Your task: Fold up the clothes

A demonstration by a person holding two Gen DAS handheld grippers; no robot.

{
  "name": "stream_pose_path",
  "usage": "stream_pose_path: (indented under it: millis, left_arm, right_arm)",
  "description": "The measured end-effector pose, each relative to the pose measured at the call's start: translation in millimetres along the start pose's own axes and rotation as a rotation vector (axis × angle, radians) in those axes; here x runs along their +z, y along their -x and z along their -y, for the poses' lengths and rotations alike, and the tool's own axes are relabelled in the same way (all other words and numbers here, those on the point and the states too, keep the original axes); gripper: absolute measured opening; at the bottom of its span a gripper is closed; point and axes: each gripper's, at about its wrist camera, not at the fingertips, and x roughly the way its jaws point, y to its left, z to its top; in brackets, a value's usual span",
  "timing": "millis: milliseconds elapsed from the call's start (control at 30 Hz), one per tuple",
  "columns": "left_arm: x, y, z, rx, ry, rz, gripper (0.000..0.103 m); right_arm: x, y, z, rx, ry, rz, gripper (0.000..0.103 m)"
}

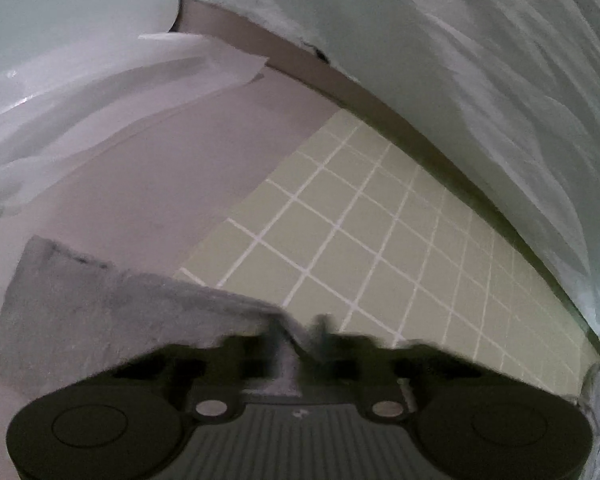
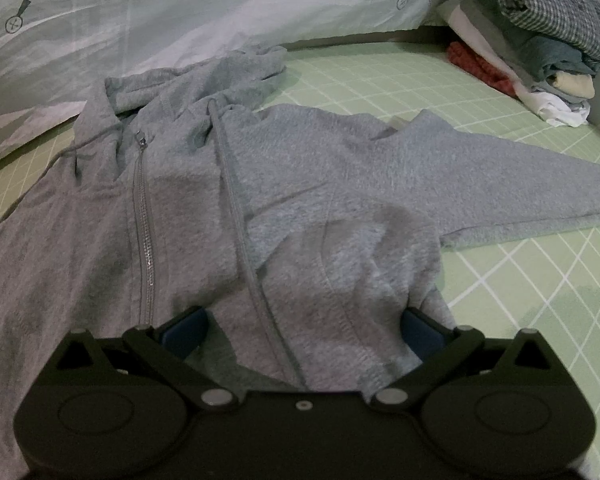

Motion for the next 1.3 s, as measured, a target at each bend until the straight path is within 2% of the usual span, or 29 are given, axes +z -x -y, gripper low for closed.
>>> stream_pose_path:
  millis: [133,267,367,500,600,667,767,833,900,933,1000,1133,1300]
  left_arm:
    - [2,23,-5,-0.069,0.0,0.095,0.002]
    - [-6,81,-15,-0.149,0.004,0.212,0.002]
    - [-24,121,-32,-0.153,0.024,0.261,0.002]
    - [-69,143,-70,-0.081,0.088,0.207,0.002]
    - [-105,136,-99,-0.024,0.147,0.089,0.002]
    - [-121,133,-113,-0.005,0.175,0.025,0.002]
    - [-124,135,-115,0.011,0.17,0.019,0.004]
    - [-119,138,-110,0.006,0.143,0.048,0.015]
    - [-109,141,-100,0.001,0.082,0.088,0.033]
    - [-103,138,-92,-0.005,0.03,0.095,0.038]
    - [-90,131,-77,-0.019,-0.08,0.103,0.059]
    - [-70,99,-48,-0.008,-0.266,0.076,0.065]
    - [-63,60,-31,0.072,-0.428,0.003,0.066]
  right_arm:
    - [1,-1,1,0.004,0.006,-0.005,0.103]
    - [2,0,2,0.012,0.015,-0.005,0.103]
    - [0,1,2,0.013,0.016,0.004,0.103]
    - [-3,1,1,0.011,0.013,0.013,0.103]
    - [-3,2,1,0.011,0.014,0.018,0.103]
    - [-4,2,1,0.01,0.014,0.018,0.103]
    - [-2,2,2,0.013,0.017,0.01,0.103]
    - [-1,2,2,0.015,0.02,0.007,0.103]
    - [-1,2,2,0.014,0.019,0.006,0.103]
    - [-1,2,2,0.013,0.017,0.006,0.103]
    - [-2,2,2,0.011,0.017,0.008,0.103]
    - [-2,2,1,0.011,0.016,0.009,0.103]
    - [-1,2,1,0.008,0.013,0.003,0.103]
